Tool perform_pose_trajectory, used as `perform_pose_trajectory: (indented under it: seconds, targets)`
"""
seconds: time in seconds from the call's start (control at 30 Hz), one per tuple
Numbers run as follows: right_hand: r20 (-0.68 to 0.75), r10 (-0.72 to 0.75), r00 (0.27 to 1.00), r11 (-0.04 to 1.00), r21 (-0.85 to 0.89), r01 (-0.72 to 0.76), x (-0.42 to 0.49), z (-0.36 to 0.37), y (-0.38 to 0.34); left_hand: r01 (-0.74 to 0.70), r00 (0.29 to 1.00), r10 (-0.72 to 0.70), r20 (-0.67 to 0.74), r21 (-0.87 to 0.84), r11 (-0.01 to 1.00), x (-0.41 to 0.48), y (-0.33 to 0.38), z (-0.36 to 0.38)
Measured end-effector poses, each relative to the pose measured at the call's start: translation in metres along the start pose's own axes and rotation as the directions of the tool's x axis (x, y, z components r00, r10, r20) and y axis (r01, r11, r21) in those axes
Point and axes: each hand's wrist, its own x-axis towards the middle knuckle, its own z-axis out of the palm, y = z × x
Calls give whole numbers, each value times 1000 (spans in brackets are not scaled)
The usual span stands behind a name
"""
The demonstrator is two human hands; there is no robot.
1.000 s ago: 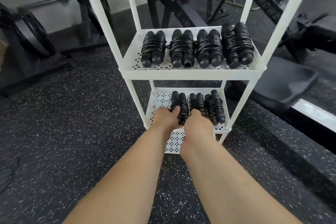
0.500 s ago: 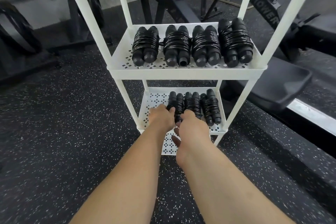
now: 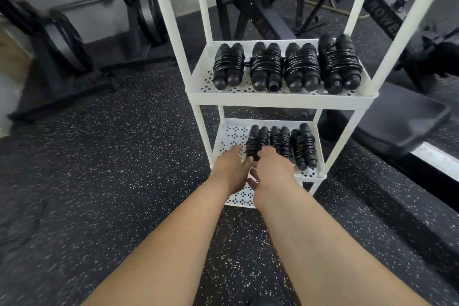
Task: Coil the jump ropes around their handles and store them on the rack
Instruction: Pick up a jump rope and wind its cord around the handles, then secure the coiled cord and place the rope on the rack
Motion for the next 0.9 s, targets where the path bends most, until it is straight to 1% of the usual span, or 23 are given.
perform_pose_trajectory:
  seconds: [0.03, 0.1, 0.17, 0.23, 0.33, 0.4, 0.57, 0.63, 0.73, 0.8, 0.9]
  targets:
    - [-2, 10, 1000, 1000, 8, -10, -5, 3, -3, -21, 999, 21, -46, -10, 1000, -10, -4, -6]
    - [-42, 110, 993, 994, 21, -109, -13, 7, -3, -44, 992, 40, -121, -24, 999, -34, -13, -22]
    - [-36, 173, 984, 984, 50, -172, -26, 19, 0, -63, 983, 59, -176, -21, 998, -60, -27, -39]
    - [33, 177, 984, 983, 31, -178, -38, 33, 8, -65, 976, 60, -208, -21, 998, -88, -44, -59]
    - [171, 162, 972, 987, -31, -159, -65, 57, 29, 0, 970, 0, -242, -1, 1000, -132, -74, -88]
    - [256, 174, 951, 982, -116, -149, -85, 74, 42, 59, 964, -53, -260, 15, 998, -162, -98, -104]
    - [396, 194, 898, 950, -306, -71, -136, 120, 83, 215, 935, -214, -283, -27, 976, -238, -173, -138]
    - [433, 193, 880, 925, -380, -16, -156, 139, 101, 286, 919, -277, -282, -8, 958, -266, -207, -151]
    - [503, 186, 844, 867, -488, 100, -189, 168, 133, 395, 890, -375, -258, 29, 918, -307, -261, -175]
    - [534, 163, 830, 838, -519, 169, -203, 174, 148, 431, 881, -405, -246, 60, 900, -323, -284, -187]
    - [611, 133, 780, 780, -550, 298, -233, 193, 183, 490, 851, -460, -254, 66, 869, -353, -330, -208]
